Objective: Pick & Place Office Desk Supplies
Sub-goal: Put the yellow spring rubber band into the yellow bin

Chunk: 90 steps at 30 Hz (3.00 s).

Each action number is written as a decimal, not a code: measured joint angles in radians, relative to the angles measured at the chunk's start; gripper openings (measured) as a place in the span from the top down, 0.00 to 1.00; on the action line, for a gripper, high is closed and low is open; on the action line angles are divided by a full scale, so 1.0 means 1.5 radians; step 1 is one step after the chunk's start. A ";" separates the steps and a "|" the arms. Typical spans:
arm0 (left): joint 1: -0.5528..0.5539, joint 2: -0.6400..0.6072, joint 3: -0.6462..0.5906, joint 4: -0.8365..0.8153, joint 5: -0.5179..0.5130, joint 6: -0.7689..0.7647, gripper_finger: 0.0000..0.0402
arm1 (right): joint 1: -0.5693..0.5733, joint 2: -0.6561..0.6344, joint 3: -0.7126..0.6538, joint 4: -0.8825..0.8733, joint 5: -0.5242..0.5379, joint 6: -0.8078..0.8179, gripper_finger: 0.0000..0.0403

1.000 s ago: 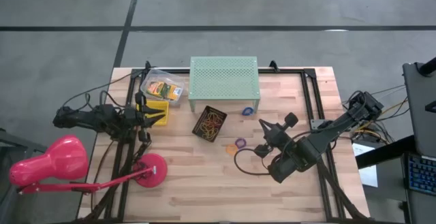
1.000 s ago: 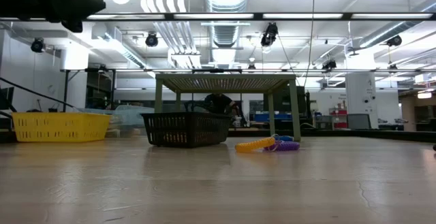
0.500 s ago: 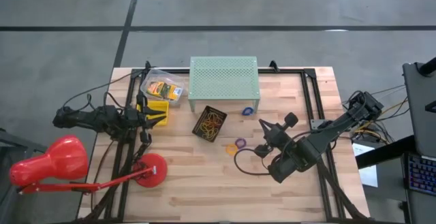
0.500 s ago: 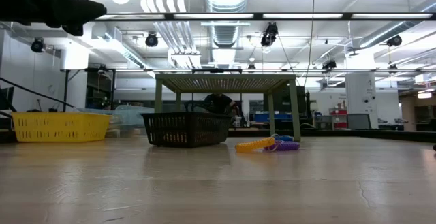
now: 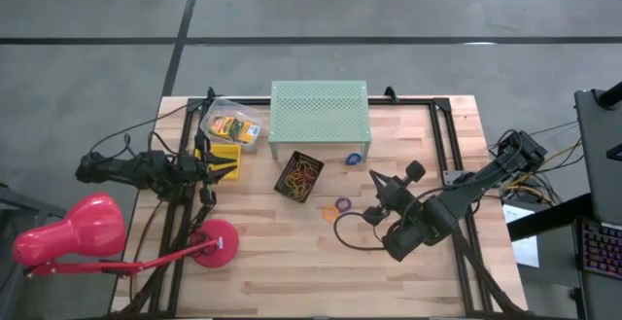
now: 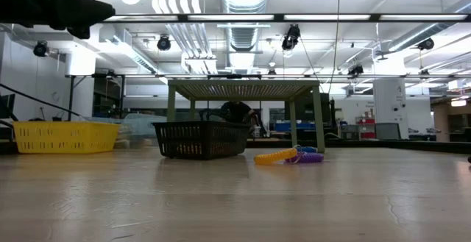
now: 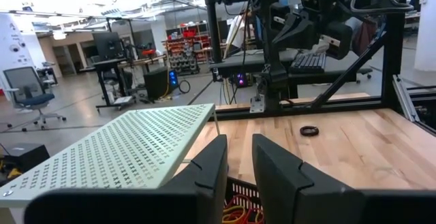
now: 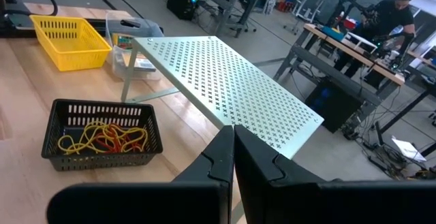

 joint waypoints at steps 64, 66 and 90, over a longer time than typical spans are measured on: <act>0.000 0.000 -0.005 -0.199 0.002 -0.053 0.82 | -0.081 -0.001 -0.160 0.621 -0.581 -0.629 0.98; 0.000 0.000 -0.005 -0.202 0.002 -0.053 0.82 | -0.095 -0.001 -0.167 0.621 -0.592 -0.602 0.98; 0.000 0.003 -0.005 -0.234 0.002 -0.053 0.82 | -0.142 0.069 -0.279 0.796 -0.633 -0.593 0.98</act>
